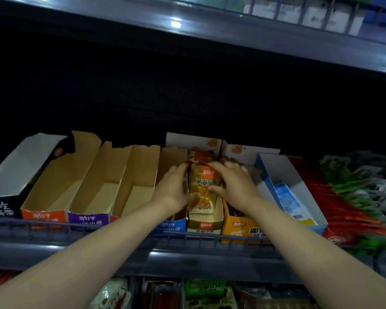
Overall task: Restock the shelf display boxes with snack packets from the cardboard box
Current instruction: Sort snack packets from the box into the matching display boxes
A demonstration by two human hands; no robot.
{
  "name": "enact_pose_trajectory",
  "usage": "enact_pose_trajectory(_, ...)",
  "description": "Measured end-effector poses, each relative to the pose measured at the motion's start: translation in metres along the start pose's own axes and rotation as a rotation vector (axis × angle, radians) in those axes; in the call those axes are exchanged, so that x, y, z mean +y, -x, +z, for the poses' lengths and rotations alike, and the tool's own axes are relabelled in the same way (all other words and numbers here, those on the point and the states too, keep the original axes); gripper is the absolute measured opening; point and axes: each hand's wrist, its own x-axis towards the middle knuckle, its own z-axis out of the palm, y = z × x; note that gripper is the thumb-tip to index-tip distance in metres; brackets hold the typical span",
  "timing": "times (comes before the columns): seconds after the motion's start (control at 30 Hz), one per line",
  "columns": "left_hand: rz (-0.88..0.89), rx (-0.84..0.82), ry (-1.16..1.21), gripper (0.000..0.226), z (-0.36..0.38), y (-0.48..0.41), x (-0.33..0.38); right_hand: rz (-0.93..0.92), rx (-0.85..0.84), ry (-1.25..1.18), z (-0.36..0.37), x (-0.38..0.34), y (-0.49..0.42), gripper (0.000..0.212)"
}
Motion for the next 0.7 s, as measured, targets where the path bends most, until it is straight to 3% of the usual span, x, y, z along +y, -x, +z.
enact_pose_trajectory(0.2,-0.048,-0.025,0.008,0.073,0.002,0.003,-0.001,0.153,-0.129,-0.055,0.001,0.005,-0.002,0.068)
enact_pose_trajectory(0.5,-0.036,-0.032,0.04,0.071,-0.002,0.007,0.002,0.244,-0.11,-0.223,0.009,0.008,0.001,0.069)
enact_pose_trajectory(0.7,0.109,0.004,0.003,0.067,-0.027,0.047,0.006,0.06,-0.015,-0.289,-0.017,-0.009,0.038,0.069)
